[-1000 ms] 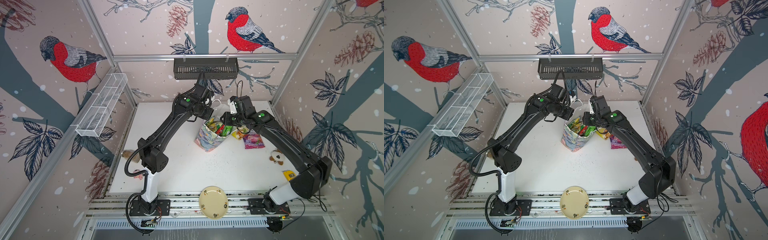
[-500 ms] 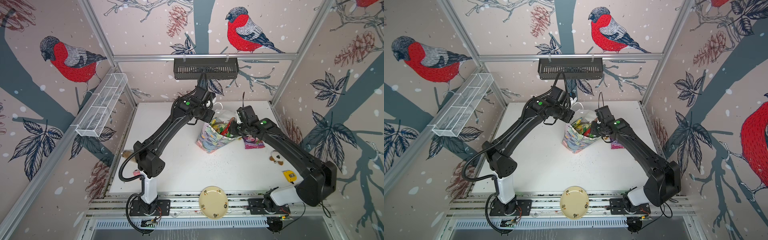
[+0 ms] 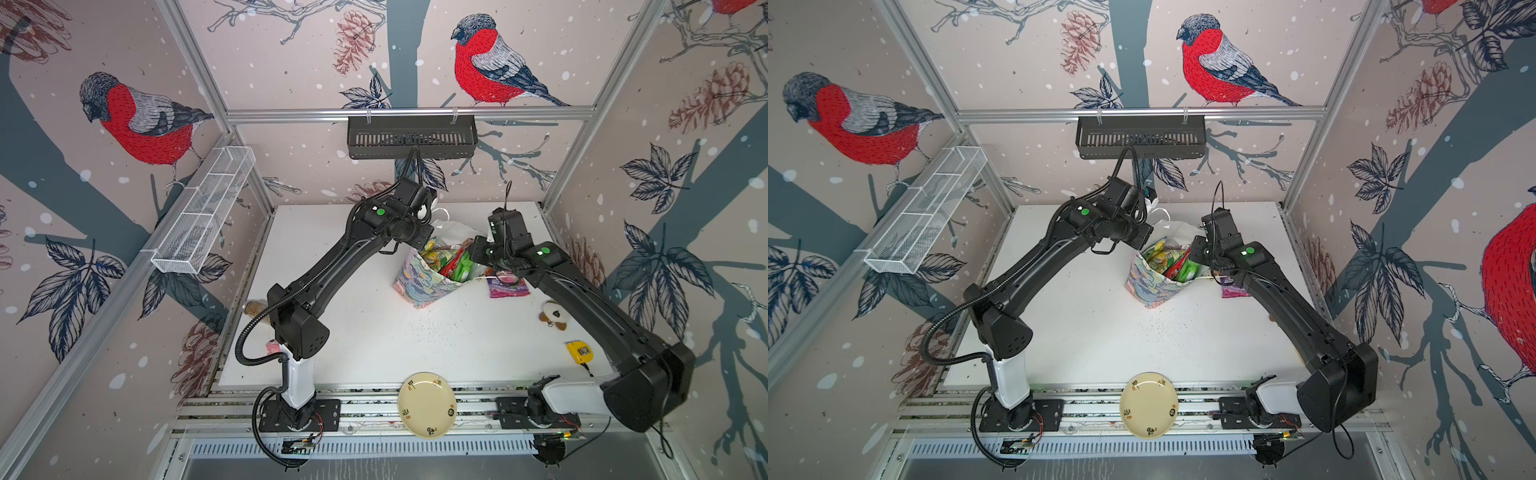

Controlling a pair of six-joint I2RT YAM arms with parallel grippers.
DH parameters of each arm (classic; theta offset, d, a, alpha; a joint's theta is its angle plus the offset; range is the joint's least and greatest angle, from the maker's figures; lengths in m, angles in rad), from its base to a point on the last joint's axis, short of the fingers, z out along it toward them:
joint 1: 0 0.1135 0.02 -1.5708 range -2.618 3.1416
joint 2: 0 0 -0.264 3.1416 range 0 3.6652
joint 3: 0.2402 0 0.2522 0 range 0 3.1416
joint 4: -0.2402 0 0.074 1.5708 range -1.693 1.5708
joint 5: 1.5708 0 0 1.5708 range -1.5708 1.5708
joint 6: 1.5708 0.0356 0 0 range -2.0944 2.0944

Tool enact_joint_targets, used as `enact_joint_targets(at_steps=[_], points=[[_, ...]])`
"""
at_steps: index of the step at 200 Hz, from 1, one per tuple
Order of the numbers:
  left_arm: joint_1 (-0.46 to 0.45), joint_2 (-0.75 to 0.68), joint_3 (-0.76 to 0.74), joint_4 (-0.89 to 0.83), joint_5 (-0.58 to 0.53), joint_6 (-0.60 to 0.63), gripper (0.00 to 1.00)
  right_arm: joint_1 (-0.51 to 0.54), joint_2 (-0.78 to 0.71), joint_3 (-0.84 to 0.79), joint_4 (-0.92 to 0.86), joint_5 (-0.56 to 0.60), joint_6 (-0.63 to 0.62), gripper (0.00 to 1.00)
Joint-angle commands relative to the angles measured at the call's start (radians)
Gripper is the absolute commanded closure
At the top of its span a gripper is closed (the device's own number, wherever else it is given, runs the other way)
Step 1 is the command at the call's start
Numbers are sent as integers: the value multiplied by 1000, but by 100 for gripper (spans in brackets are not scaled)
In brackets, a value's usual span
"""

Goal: Take the snacks out of the paper bag

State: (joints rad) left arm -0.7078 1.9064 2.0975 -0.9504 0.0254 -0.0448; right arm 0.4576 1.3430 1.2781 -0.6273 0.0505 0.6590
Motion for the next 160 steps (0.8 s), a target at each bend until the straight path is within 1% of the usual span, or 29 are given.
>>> enact_joint_targets(at_steps=[1, 32, 62, 99, 160], points=[[-5, -10, 4, 108, 10, 15, 100, -3, 0, -5, 37, -9, 14, 68], [-14, -9, 4, 117, 8, 15, 100, -5, 15, -7, 79, -48, 21, 68], [-25, -10, 4, 125, 1, 14, 100, -3, 43, 2, 90, -61, 13, 70], [-27, -13, 4, 126, -10, 16, 100, -6, 72, 0, 80, -63, 8, 70], [-28, -6, 10, 137, -17, 27, 100, -4, 81, 6, 29, -57, 1, 71]])
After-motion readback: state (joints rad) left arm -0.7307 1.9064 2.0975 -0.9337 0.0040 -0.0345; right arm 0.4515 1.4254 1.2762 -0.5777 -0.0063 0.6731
